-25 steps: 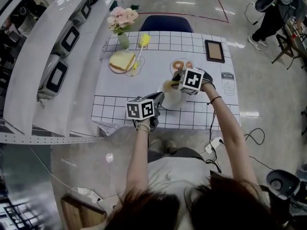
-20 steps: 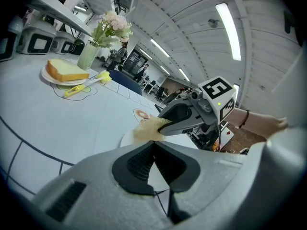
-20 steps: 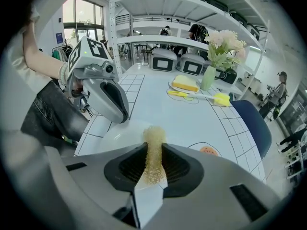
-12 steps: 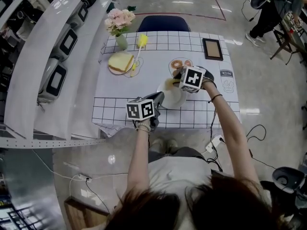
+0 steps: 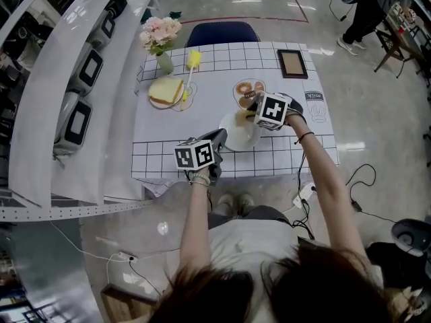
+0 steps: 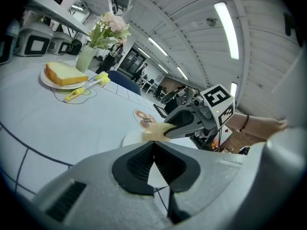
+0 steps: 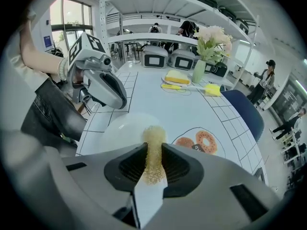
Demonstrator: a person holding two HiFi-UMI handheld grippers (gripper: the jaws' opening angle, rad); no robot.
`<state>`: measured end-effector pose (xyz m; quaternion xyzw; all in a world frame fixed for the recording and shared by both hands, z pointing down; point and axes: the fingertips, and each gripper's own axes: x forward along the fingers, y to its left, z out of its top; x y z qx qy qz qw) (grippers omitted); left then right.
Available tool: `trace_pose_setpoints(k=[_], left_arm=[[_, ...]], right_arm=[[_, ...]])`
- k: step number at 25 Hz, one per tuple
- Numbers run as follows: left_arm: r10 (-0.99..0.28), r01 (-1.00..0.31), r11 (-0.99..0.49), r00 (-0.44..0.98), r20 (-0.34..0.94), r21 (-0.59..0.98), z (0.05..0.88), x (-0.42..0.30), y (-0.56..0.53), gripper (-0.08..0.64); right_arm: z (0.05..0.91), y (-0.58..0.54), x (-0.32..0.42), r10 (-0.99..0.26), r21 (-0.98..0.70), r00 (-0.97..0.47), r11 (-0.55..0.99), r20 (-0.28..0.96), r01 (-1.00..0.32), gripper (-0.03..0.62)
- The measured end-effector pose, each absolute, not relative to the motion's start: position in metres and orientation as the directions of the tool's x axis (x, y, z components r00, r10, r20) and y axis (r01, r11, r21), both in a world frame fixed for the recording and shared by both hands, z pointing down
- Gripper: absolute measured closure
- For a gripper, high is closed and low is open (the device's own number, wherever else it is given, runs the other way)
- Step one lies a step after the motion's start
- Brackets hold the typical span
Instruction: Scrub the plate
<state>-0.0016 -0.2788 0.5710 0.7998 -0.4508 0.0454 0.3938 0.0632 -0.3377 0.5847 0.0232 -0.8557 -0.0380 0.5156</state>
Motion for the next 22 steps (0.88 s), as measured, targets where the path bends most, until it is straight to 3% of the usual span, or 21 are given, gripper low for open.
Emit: trace_pose_setpoints(k=[22], left_arm=[[-0.627, -0.721, -0.34, 0.653, 0.425, 0.604, 0.573, 0.008, -0.262, 0.549]], right_arm=[[0.586, -0.314, 0.084, -0.132, 0.081, -0.454, 0.988, 0.881, -0.131, 0.506]])
